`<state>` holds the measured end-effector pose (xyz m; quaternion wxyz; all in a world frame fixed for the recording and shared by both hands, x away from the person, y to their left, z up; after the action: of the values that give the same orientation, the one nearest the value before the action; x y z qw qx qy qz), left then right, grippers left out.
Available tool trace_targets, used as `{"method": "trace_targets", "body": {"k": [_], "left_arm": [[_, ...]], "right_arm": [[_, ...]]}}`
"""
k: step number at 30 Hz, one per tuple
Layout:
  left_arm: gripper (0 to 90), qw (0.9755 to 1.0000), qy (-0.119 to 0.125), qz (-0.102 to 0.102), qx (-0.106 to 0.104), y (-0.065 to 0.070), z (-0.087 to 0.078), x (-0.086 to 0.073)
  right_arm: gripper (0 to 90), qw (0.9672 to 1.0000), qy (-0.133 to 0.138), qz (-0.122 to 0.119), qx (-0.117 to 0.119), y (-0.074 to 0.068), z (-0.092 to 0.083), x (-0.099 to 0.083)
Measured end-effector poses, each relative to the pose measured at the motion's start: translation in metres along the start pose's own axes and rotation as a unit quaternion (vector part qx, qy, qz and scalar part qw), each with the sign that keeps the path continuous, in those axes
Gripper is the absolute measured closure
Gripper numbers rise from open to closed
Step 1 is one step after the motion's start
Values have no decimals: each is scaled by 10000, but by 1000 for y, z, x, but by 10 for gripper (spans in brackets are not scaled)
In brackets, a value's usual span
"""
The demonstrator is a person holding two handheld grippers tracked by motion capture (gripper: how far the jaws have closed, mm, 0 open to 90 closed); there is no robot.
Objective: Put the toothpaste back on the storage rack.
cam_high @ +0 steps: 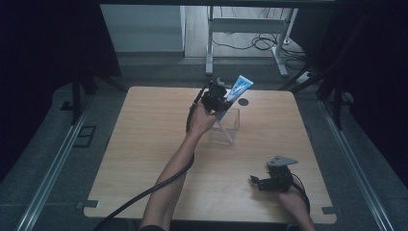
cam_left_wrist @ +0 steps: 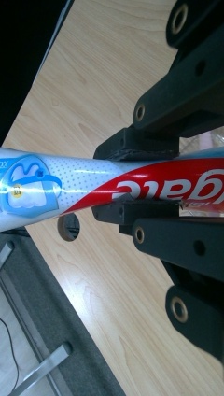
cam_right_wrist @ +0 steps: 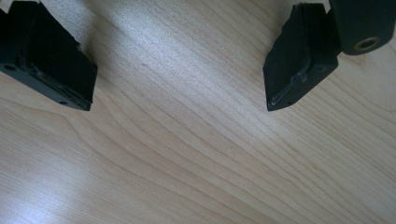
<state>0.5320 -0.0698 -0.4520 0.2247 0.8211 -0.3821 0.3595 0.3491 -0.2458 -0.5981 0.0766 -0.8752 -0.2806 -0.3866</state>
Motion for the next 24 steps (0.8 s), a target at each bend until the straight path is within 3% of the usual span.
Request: {"method": "trace_targets", "body": {"k": [11,24], "left_arm": [[735,9999,127,102,42,3,10,-1],[733,9998,31,189,75,5,23,-14]], "right_arm": [[97,10000,1,1,-1,0,0,0],[97,10000,1,1,-1,0,0,0]]}}
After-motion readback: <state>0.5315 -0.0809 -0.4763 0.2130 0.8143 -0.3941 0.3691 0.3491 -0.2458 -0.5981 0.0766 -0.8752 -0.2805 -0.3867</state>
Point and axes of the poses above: each handheld gripper's, and its own axes: z roughly forward along the jaws, x roughly out of its top, y roughly to its right, the point moved 8 cm from there along z, roughly forward along the jaws, and after that the axes turned 7 degrees about -x, right-handed, at the moved point
